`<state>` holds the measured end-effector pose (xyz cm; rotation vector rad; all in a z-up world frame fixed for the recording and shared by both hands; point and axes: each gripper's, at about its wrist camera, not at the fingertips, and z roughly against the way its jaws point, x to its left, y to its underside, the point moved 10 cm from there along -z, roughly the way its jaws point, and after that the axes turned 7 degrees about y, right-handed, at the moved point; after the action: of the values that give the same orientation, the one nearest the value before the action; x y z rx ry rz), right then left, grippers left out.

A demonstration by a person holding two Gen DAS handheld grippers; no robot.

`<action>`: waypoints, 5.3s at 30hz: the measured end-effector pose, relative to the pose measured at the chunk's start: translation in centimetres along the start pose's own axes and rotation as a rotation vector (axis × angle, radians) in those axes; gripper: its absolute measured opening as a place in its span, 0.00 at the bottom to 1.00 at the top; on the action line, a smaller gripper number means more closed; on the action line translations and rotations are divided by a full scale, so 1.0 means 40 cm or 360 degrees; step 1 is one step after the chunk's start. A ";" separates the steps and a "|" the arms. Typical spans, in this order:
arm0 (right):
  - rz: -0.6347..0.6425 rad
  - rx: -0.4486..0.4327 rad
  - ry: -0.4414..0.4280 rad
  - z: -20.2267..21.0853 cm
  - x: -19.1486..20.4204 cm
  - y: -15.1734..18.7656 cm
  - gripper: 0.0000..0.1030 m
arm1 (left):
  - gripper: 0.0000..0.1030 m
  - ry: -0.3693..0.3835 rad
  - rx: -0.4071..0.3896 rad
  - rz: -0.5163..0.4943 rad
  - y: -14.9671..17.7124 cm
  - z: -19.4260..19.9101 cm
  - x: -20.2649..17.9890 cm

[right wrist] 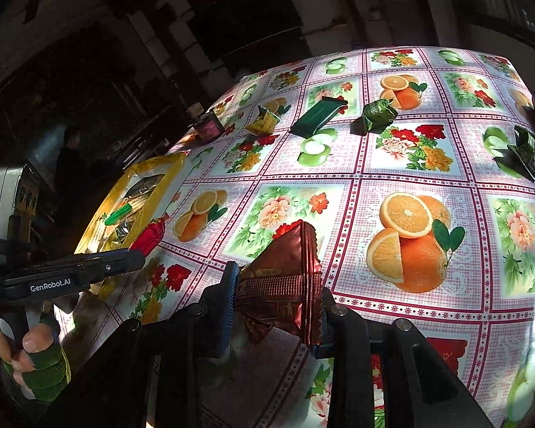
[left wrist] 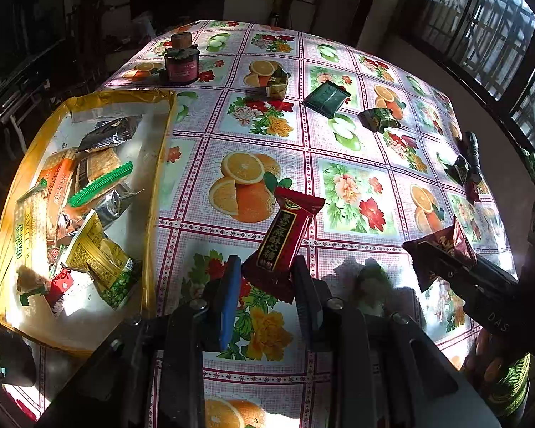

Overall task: Organize snacks
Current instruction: 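Carry both snacks over the yellow tray and open both tools, then move both open tools back toward the remaining green and yellow packets, then grasp the yellow snack bag with the left tool while the right grasps the green pea packet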

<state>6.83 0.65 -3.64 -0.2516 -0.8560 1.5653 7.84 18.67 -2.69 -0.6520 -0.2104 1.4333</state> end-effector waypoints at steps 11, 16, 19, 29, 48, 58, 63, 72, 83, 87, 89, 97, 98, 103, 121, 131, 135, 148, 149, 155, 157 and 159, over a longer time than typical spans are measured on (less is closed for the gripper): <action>0.0130 0.0002 -0.0087 0.008 0.135 0.011 0.33 | 0.27 -0.0162 -0.0116 0.0042 0.015 0.103 0.078; 0.0178 0.0022 -0.0122 -0.004 0.183 0.017 0.33 | 0.27 -0.0224 -0.0152 0.0065 0.019 0.132 0.117; 0.0206 0.0035 -0.0139 -0.012 0.211 0.020 0.33 | 0.27 -0.0302 -0.0189 0.0062 0.018 0.154 0.142; 0.0295 0.0082 -0.0200 -0.044 0.301 0.034 0.33 | 0.27 -0.0440 -0.0256 0.0114 0.017 0.200 0.222; 0.0464 0.0128 -0.0312 -0.124 0.477 0.004 0.33 | 0.27 -0.0541 -0.0241 0.0282 0.037 0.203 0.378; 0.0507 0.0079 -0.0385 -0.240 0.603 -0.122 0.33 | 0.27 -0.0574 -0.0250 0.0358 -0.005 0.192 0.450; 0.0472 0.0108 -0.0395 -0.323 0.637 -0.168 0.33 | 0.27 -0.0571 -0.0221 0.0382 -0.023 0.162 0.469; 0.0490 0.0187 -0.0403 -0.431 0.675 -0.182 0.33 | 0.28 -0.0585 -0.0171 0.0398 -0.028 0.116 0.486; 0.0508 0.0189 -0.0369 -0.429 0.661 -0.175 0.59 | 0.52 -0.0649 -0.0238 0.0454 -0.030 0.147 0.508; 0.0503 0.0143 -0.0383 -0.381 0.649 -0.180 0.60 | 0.60 -0.0677 -0.0302 0.0454 -0.035 0.183 0.501; 0.0492 0.0112 -0.0383 -0.350 0.634 -0.183 0.61 | 0.62 -0.0682 -0.0334 0.0441 -0.040 0.199 0.489; 0.0338 0.0006 -0.0313 -0.244 0.489 -0.192 0.68 | 0.65 -0.0651 -0.0364 0.0367 -0.059 0.212 0.417; 0.0319 0.0001 -0.0292 -0.236 0.465 -0.192 0.68 | 0.66 -0.0640 -0.0359 0.0360 -0.061 0.209 0.407; 0.0192 -0.0003 -0.0179 -0.210 0.323 -0.186 0.69 | 0.67 -0.0602 -0.0337 0.0301 -0.074 0.189 0.346; -0.0207 -0.0099 0.0215 -0.113 -0.159 -0.205 0.74 | 0.73 -0.0392 -0.0182 0.0014 -0.204 -0.014 0.051; -0.0070 -0.0118 0.0442 -0.231 -0.256 -0.347 0.76 | 0.73 -0.0375 -0.0026 0.0012 -0.383 -0.244 0.017; 0.0001 -0.0093 0.0527 -0.285 -0.287 -0.390 0.78 | 0.73 -0.0392 0.0006 0.0011 -0.451 -0.338 0.022; 0.0026 0.0020 0.0562 -0.384 -0.328 -0.436 0.63 | 0.62 -0.0426 0.0074 0.0078 -0.540 -0.535 0.035; 0.0025 0.0010 0.0575 -0.380 -0.329 -0.436 0.49 | 0.54 -0.0393 0.0074 0.0085 -0.543 -0.535 0.027; -0.0023 0.0008 0.0503 -0.350 -0.317 -0.403 0.39 | 0.27 -0.0336 0.0131 0.0036 -0.509 -0.514 -0.004; -0.0037 -0.0001 0.0465 -0.324 -0.299 -0.381 0.39 | 0.26 -0.0294 0.0151 0.0055 -0.481 -0.492 -0.003; -0.0055 -0.0003 0.0402 -0.296 -0.273 -0.355 0.39 | 0.26 -0.0303 0.0157 0.0042 -0.447 -0.462 -0.006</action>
<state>27.16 -5.76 -6.18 -0.4241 -0.6605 1.4637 32.36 13.10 -8.10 -0.4392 -0.2788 1.5217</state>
